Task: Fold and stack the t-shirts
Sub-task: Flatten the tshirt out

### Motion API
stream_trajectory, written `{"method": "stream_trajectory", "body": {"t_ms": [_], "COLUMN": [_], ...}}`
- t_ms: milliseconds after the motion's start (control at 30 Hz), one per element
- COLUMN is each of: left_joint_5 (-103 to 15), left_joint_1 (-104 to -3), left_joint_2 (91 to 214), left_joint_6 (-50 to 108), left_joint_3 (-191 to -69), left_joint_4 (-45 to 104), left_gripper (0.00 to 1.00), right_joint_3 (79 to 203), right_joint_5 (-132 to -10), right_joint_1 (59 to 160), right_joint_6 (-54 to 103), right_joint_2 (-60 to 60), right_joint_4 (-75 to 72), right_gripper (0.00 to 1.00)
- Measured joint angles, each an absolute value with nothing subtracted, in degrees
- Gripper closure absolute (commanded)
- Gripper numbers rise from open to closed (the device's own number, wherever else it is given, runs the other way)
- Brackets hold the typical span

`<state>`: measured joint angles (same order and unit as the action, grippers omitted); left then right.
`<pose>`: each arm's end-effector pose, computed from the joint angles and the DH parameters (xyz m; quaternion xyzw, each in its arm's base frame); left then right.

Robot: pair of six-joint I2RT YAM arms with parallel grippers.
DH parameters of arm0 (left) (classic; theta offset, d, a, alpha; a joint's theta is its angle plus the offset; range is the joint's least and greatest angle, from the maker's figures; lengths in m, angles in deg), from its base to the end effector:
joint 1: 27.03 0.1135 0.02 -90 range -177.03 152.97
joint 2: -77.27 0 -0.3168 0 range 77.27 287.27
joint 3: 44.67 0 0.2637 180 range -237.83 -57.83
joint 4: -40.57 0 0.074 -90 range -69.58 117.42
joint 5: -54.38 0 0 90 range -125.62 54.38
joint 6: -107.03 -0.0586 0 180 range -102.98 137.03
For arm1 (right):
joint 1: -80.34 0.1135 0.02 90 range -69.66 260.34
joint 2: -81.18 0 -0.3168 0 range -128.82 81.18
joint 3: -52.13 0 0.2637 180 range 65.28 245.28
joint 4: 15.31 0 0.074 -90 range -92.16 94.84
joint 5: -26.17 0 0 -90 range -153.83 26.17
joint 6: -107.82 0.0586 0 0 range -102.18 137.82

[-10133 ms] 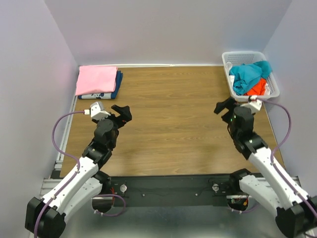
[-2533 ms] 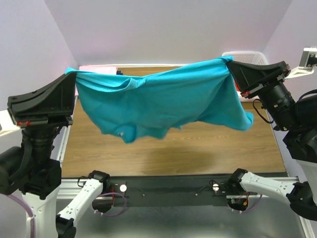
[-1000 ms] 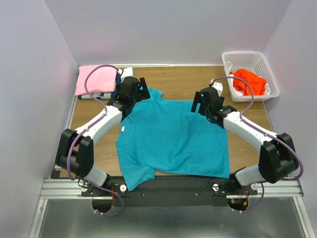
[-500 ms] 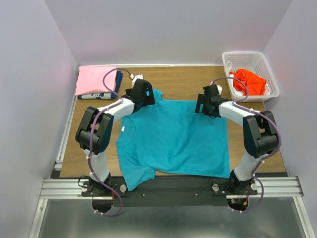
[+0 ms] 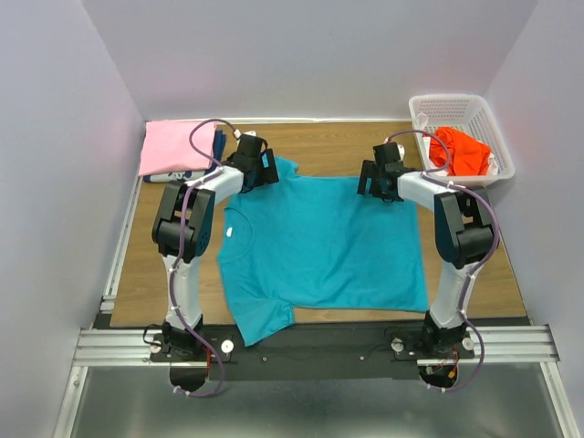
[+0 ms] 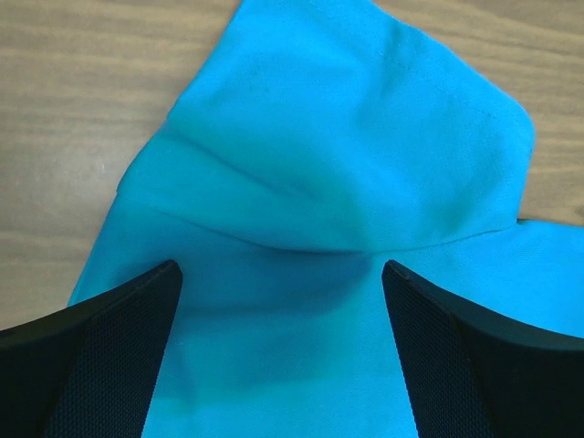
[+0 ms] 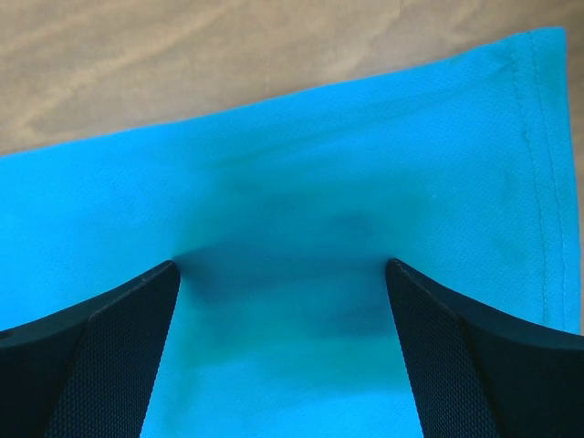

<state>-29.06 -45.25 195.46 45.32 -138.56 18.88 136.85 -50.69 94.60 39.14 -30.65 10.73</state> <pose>0.4788 -0.1506 0.1891 -0.1026 0.9202 -0.0990 0.3646 0.4405 0.0982 0.1825 0.0941 0.9385 -0.0074 0.3321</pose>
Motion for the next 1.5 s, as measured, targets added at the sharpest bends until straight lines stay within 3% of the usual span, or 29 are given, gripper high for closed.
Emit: {"method": "stream_trajectory", "body": {"t_ms": [867,1300,1500], "left_joint_5": [-34.08,-34.15,-33.14], "left_joint_1": [-41.01,-40.85,-41.20], "left_joint_2": [214.39,216.40,210.54], "left_joint_6": [45.60,46.02,46.00], "left_joint_3": [-170.75,-175.36,-171.98], "left_joint_4": [7.52,4.33,2.84], "left_gripper": [0.02,0.02,0.02], "right_joint_3": [155.10,159.21,156.81], "right_joint_5": [-55.21,-57.57,-61.13], "right_joint_1": [90.36,89.59,89.59], "right_joint_6": [36.65,32.69,31.95], "right_joint_2": [-43.92,-46.65,-43.26], "right_joint_4": [8.39,8.39,10.01], "right_gripper": [0.00,0.00,0.00]}}
